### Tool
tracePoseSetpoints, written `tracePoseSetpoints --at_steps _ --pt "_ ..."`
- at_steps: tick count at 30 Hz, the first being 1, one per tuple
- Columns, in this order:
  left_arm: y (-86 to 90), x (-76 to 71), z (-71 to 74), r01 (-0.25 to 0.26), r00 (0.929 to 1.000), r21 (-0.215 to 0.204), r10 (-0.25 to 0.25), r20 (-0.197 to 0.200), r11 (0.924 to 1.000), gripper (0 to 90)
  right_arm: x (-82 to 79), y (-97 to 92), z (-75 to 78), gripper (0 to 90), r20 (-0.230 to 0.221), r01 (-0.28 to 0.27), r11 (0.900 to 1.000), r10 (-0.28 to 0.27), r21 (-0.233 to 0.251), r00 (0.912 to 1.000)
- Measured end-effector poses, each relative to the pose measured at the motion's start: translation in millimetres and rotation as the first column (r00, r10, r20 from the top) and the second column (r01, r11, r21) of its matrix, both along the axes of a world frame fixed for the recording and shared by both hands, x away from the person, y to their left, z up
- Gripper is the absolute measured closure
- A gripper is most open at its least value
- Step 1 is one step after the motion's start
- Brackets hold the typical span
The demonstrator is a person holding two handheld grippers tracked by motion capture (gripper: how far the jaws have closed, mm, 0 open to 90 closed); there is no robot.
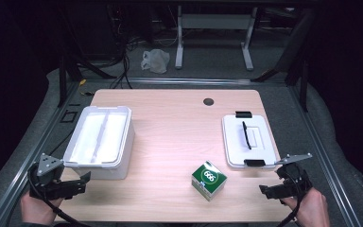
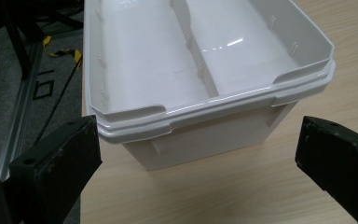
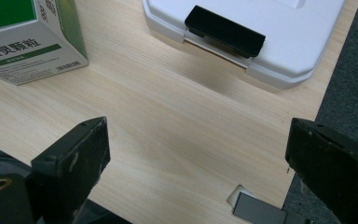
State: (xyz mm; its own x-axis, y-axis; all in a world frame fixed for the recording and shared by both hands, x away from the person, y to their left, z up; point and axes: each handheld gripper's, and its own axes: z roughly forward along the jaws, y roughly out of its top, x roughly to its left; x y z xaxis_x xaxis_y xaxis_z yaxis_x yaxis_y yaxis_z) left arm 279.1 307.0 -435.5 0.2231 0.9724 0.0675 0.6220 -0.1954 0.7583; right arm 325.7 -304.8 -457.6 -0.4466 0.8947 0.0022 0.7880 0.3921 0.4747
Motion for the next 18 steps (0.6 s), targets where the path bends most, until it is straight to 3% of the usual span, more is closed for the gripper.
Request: tracePoseSetpoints --at_steps 8,18 --pt "-2.5 0.9 -0.8 0.006 0.9999 0.015 -0.006 -0.010 0.9999 0.0 -0.4 7.0 5.3 5.8 -0.016 -0.010 0.9999 0.010 -0.001 0.9998" --pt "-4.8 1.8 -1.2 0.013 0.9997 0.032 -0.012 -0.019 0.9994 0.0 4.5 31.2 19.6 5.2 -0.008 -0.060 0.9982 0.060 0.003 0.9982"
